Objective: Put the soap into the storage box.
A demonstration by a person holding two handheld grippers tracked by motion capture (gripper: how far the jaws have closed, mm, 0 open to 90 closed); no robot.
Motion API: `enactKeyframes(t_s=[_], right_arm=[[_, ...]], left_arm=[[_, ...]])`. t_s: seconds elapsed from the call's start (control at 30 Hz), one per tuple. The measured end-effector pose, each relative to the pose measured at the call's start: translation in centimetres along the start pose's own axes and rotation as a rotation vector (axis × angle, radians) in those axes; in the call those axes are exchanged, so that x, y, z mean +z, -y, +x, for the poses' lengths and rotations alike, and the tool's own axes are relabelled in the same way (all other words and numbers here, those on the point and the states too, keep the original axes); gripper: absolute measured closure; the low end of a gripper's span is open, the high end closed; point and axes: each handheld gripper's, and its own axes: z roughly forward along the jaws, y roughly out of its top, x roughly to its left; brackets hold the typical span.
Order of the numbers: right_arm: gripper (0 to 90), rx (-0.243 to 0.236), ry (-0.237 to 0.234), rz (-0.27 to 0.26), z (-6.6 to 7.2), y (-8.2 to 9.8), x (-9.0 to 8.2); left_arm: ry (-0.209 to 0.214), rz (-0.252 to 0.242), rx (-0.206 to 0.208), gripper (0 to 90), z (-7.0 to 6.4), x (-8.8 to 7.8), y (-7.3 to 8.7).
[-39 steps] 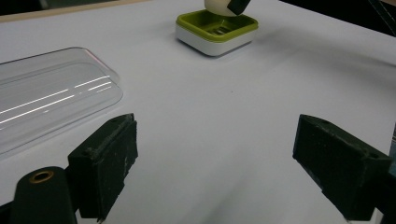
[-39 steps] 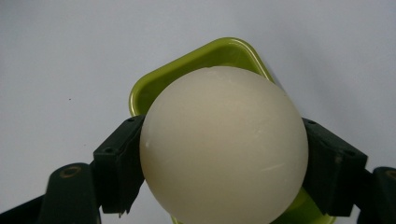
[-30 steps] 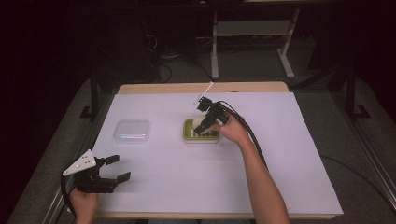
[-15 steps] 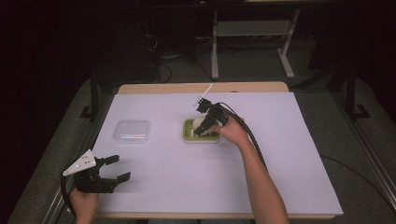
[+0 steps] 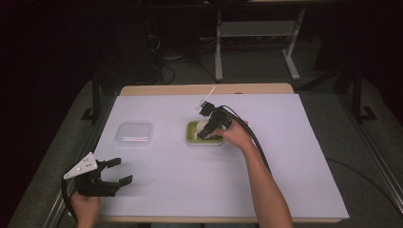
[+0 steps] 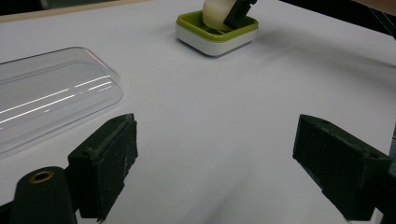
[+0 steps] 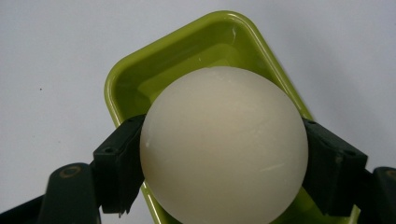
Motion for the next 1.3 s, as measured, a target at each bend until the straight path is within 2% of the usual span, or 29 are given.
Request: enactKeyframes(t_s=[0.27, 1.03, 1.17, 1.3], right_arm=[[22.9, 0.001, 0.004, 0.005, 0.08, -0.05, 0.24], [22.8, 0.002, 0.02, -0.006, 0.21, 0.09, 0.27], [22.8, -0.011, 0.042, 0.003, 0.35, 0.04, 0.24], [22.7, -0.006, 0.041, 0.002, 0.31, 0.12, 0.21]], left_arm=[[0.002, 0.01, 0.006, 13.2, 0.04, 0.02, 0.01], [0.001, -0.001, -0.003, 13.2, 0.0, 0.01, 0.02], [0.001, 0.0, -0.002, 13.2, -0.02, 0.02, 0.0], [0.002, 0.001, -0.002, 13.2, -0.01, 0.04, 0.01]])
